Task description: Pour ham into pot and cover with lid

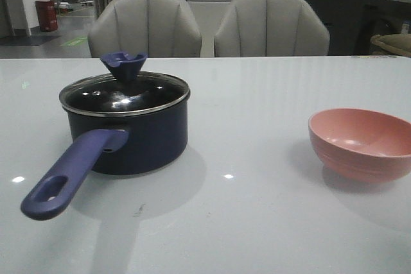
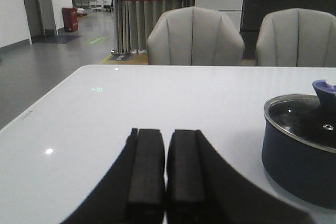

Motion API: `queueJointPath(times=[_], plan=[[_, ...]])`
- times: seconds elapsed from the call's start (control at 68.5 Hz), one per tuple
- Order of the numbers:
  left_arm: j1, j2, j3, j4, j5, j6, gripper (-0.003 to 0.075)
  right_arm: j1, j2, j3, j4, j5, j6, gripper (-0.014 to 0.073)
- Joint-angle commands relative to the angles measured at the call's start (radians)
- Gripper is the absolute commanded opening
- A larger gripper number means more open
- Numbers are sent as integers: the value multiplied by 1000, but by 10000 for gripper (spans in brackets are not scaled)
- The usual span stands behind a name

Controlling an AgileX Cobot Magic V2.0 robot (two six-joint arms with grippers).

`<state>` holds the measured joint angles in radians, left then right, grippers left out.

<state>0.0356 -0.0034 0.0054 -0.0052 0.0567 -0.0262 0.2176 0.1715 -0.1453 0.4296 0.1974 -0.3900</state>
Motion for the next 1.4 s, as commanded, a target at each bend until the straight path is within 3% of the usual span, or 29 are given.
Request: queueJointPath(times=[0.0, 1.125, 1.227, 1.387], plan=[[3, -21, 20, -9, -131, -3, 113, 0, 5, -29, 10, -74, -5, 162], [3, -21, 20, -9, -124, -3, 113, 0, 5, -22, 6, -75, -5, 162], [3, -21, 20, -9, -124, -3, 113, -14, 3, -9, -78, -91, 51, 162], [3, -21, 20, -9, -124, -3, 113, -45, -35, 26, -331, -121, 300, 162]])
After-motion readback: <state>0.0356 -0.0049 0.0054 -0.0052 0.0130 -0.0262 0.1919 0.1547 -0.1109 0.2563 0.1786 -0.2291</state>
